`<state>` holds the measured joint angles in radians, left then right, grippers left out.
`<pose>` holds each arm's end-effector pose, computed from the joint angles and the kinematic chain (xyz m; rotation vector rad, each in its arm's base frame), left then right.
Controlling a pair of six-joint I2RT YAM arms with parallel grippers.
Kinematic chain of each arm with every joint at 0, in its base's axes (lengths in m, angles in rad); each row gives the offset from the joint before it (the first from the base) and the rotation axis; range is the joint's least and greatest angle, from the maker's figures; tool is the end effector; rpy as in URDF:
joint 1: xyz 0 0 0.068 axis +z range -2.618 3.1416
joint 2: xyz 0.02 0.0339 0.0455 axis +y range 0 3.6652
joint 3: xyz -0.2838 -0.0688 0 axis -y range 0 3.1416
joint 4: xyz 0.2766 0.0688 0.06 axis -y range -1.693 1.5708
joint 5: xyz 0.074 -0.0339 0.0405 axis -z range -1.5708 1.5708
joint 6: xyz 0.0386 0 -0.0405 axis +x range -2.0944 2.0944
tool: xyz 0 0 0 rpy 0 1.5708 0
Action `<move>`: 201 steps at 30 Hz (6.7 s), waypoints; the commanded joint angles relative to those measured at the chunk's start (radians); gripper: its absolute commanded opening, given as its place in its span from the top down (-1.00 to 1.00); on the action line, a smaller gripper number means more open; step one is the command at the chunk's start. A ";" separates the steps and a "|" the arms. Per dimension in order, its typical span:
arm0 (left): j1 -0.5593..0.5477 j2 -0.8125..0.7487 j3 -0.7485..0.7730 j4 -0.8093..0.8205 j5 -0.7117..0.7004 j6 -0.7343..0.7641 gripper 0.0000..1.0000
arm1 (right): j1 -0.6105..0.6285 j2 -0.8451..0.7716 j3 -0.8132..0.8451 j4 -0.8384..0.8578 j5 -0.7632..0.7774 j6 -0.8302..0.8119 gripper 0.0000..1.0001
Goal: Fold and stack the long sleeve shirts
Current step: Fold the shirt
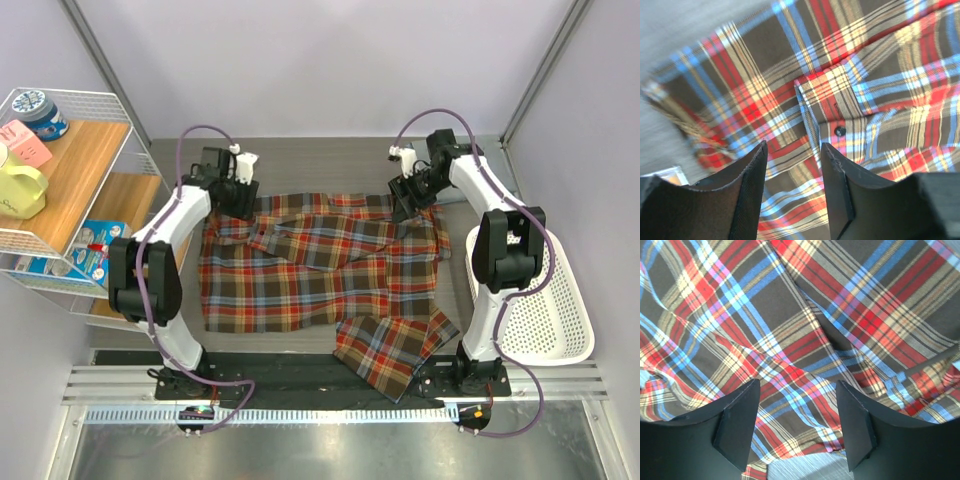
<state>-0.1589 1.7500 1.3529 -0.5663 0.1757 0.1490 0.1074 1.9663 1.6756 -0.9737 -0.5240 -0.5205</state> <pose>0.4065 -0.0720 0.2491 0.4563 2.4858 -0.2264 0.4393 0.0668 0.2512 -0.9307 2.5082 0.6169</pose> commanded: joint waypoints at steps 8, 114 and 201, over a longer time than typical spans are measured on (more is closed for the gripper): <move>-0.157 0.055 0.051 -0.141 -0.048 0.153 0.04 | 0.077 0.074 0.016 0.015 0.136 0.020 -0.25; 0.005 -0.590 -0.771 -0.373 0.061 1.092 0.15 | 1.063 -0.794 -0.633 -0.059 0.519 0.005 0.98; -0.002 -0.153 -0.005 -0.515 -0.025 0.988 1.00 | 0.261 -0.371 0.033 -0.180 0.257 -0.998 0.98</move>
<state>-0.1677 1.5803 1.3041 -1.1339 0.1978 1.1767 0.4103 1.5188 1.6184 -1.1862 -0.1780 -1.3643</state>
